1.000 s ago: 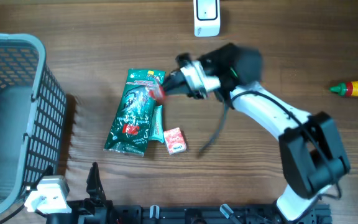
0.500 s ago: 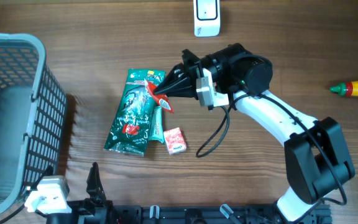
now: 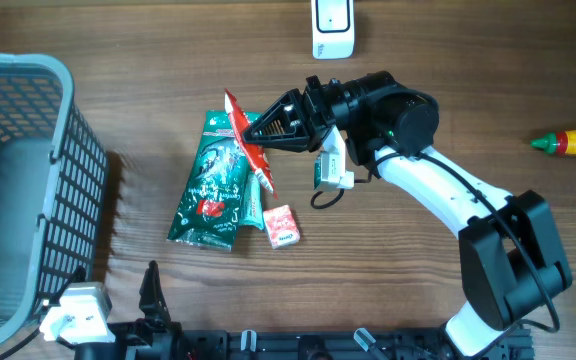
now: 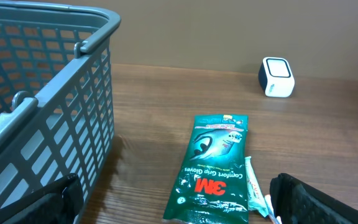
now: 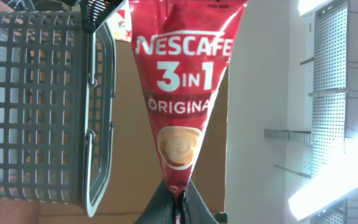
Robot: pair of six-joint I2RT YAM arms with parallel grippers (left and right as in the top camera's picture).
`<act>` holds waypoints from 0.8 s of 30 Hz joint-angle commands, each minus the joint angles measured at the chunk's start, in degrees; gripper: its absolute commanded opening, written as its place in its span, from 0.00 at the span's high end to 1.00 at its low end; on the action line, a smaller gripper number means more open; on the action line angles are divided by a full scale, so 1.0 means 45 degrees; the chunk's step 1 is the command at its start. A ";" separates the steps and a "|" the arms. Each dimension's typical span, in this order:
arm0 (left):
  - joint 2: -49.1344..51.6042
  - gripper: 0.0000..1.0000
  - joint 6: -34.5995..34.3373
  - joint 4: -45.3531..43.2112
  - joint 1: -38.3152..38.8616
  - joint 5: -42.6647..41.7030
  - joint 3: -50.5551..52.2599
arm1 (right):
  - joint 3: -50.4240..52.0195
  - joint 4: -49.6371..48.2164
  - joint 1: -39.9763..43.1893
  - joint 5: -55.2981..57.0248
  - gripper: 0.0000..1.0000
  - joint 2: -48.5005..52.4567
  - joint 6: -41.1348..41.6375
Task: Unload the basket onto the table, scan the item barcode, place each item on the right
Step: 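Lift the Nescafe stick and carry it to the scanner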
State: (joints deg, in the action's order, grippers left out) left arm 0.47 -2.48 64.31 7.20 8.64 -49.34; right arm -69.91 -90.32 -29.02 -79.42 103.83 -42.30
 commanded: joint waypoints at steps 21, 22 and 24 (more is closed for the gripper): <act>-0.0044 0.00 -0.0034 -0.0034 -0.0068 -0.0058 -0.0010 | -0.0277 2.8555 0.0874 1.0622 0.95 -0.0374 1.3537; -0.0044 0.00 -0.0034 -0.0034 -0.0068 -0.0058 -0.0010 | -0.0641 2.8560 0.1195 1.1375 0.96 -0.0374 1.4430; -0.0044 0.00 -0.0034 -0.0034 -0.0068 -0.0058 -0.0010 | -0.1564 2.8560 0.1690 1.2400 0.95 -0.0296 1.4576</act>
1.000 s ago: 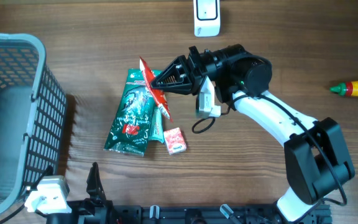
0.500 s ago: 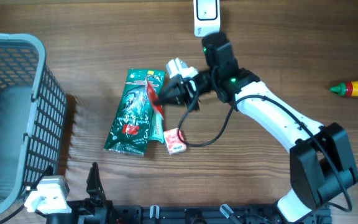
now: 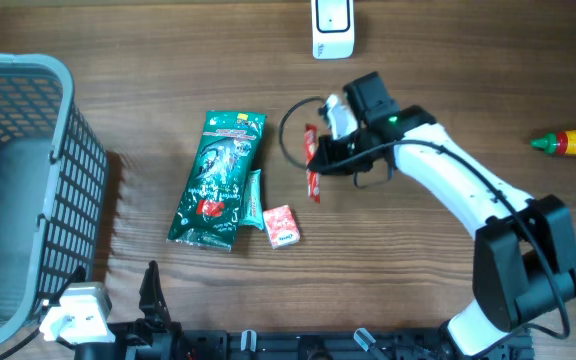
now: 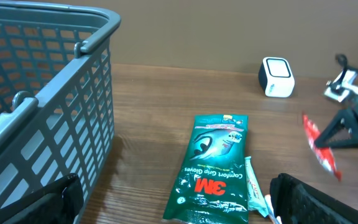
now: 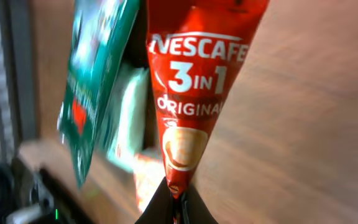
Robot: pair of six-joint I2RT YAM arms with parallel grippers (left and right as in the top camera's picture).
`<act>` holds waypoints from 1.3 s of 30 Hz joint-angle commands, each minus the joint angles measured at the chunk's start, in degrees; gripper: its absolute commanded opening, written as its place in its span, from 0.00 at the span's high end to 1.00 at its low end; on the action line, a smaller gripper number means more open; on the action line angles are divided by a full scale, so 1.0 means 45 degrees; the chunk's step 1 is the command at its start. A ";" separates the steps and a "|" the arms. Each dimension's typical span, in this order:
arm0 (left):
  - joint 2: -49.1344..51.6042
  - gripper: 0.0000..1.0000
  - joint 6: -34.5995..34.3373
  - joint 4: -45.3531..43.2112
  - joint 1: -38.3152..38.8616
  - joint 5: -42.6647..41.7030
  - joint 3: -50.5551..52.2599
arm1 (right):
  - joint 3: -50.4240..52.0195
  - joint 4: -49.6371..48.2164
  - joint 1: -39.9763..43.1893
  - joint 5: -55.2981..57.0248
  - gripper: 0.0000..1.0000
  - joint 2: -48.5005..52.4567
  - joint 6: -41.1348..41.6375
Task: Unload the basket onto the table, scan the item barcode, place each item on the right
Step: 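Lift the Nescafe stick and carry it to the scanner, then carry the stick to the right edge and drop it beside the bottle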
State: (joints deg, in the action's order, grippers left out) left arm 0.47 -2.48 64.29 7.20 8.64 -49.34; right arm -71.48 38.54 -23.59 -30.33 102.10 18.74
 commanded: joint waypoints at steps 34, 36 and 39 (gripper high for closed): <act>-0.0044 0.00 -0.0034 -0.0029 -0.0068 -0.0058 -0.0010 | -1.1710 0.4192 0.3036 0.7766 0.96 0.5736 0.0879; -0.0044 0.00 -0.0034 -0.0029 -0.0068 -0.0058 -0.0010 | -1.1710 0.5056 0.3745 0.8340 0.96 0.5406 0.1452; -0.0044 0.00 -0.0034 -0.0029 -0.0068 -0.0058 -0.0010 | -1.1526 0.5586 0.5668 0.8451 0.96 0.5508 0.1870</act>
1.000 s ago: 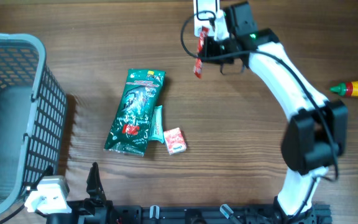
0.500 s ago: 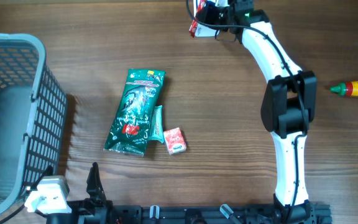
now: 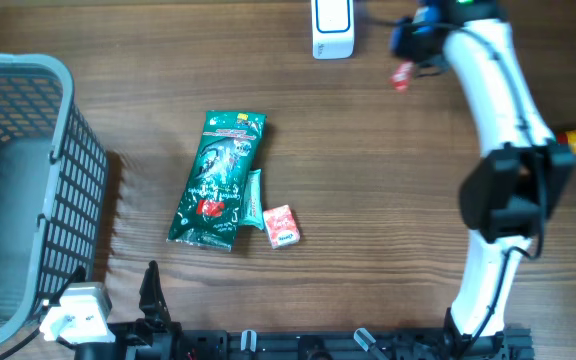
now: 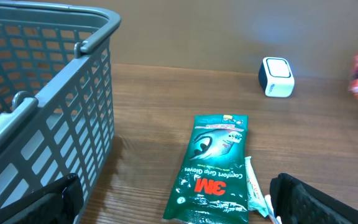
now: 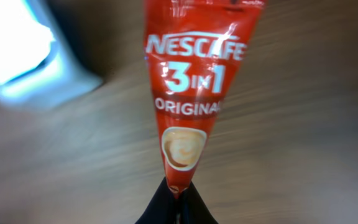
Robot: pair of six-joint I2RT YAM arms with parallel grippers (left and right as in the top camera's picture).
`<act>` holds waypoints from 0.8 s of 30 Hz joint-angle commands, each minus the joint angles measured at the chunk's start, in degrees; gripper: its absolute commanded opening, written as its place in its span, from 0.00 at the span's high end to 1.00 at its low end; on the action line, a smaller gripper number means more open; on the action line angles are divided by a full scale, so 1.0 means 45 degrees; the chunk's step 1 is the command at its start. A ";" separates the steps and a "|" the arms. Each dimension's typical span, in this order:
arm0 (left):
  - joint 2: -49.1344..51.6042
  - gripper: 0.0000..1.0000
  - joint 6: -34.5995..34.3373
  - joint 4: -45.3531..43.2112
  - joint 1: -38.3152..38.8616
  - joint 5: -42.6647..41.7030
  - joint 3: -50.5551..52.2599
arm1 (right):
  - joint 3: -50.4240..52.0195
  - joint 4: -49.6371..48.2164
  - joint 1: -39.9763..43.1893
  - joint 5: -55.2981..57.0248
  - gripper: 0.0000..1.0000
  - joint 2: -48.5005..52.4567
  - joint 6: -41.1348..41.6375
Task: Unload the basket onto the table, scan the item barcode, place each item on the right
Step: 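Carry the stick to the right edge and drop it beside the bottle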
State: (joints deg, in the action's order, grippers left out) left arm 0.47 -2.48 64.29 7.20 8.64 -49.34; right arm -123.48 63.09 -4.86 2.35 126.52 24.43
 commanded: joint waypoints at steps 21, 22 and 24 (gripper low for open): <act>-0.0044 0.00 -0.0034 -0.0029 -0.0068 -0.0058 -0.0010 | 0.0515 0.1224 0.6771 -0.1860 0.16 -0.1190 -0.0102; -0.0044 0.00 -0.0034 -0.0029 -0.0068 -0.0058 -0.0010 | 0.0515 0.1535 0.6562 -0.2001 0.15 -0.1719 -0.0087; -0.0044 0.00 -0.0034 -0.0029 -0.0068 -0.0058 -0.0010 | 0.0515 0.2356 0.5717 -0.2545 0.14 -0.2943 -0.0117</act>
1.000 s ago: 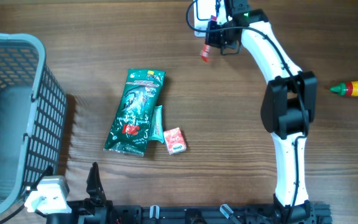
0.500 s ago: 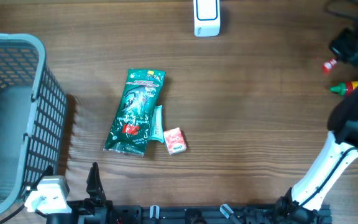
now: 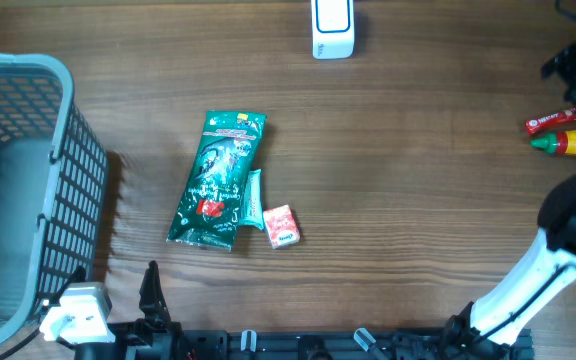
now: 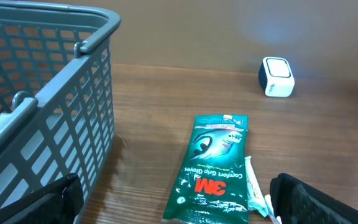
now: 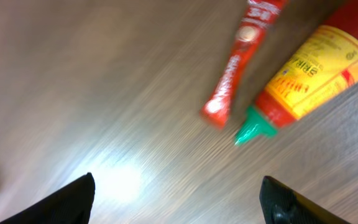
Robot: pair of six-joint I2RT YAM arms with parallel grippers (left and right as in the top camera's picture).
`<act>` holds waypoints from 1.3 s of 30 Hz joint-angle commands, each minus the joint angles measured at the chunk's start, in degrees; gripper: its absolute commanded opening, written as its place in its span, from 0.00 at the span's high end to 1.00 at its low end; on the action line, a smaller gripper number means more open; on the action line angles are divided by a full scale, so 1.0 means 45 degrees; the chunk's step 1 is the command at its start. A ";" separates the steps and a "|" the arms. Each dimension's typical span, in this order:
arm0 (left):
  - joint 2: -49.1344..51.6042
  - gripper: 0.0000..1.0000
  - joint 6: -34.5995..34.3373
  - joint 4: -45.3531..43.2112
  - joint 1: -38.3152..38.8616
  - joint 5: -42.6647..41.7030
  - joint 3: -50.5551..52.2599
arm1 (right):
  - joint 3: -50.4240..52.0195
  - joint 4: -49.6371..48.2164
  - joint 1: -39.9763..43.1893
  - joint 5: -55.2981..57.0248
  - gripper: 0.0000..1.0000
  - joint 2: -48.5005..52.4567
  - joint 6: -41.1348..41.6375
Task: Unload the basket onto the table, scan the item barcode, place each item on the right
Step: 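Carry the stick to the right edge and drop it beside the bottle, then reach right gripper toward the red-white Kleenex tissue pack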
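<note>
The red Nescafe sachet [image 3: 551, 122] lies flat on the table at the far right, close beside a red sauce bottle. In the right wrist view the sachet [image 5: 238, 59] is free below my right gripper [image 5: 180, 202], which stands open and empty just above it. The white scanner [image 3: 332, 26] stands at the back middle, well to the left of the sachet. My left gripper [image 4: 179, 205] is open at the table's near left, facing a green 3M pack [image 4: 219, 167], with nothing between its fingers.
A grey basket [image 3: 28, 80] fills the left side. The green pack [image 3: 218, 180], a pale tube [image 3: 254, 200] and a small red box [image 3: 281, 226] lie together left of centre. The right arm reaches along the right edge.
My right gripper was shut on the sachet just right of the scanner. Now it is open at the far right, and the sachet lies on the table by the sauce bottle.
My right gripper first held the sachet over the green pack, then over the middle of the table, then near the scanner at the back. Now the sachet rests at the far right, let go. The left arm has stayed still throughout.
</note>
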State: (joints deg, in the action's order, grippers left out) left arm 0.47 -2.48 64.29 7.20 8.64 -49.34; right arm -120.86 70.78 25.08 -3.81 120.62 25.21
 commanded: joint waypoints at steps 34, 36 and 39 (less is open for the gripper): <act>-0.0044 0.00 -0.0034 -0.0029 -0.0068 -0.0058 -0.0010 | 1.2002 -0.2662 -1.2191 -0.1817 0.00 -0.9709 0.5785; -0.0044 0.00 -0.0034 -0.0029 -0.0068 -0.0058 -0.0010 | 1.4435 -0.5950 -1.2201 -0.4435 0.00 -0.9564 0.6810; -0.0044 0.00 -0.0034 -0.0029 -0.0068 -0.0058 -0.0010 | 1.6548 -0.8257 -1.2206 -0.5212 0.22 -0.9243 0.8990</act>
State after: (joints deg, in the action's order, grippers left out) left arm 0.47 -2.48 64.31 7.20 8.64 -49.34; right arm -52.42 38.30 -29.65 -18.55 77.89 56.21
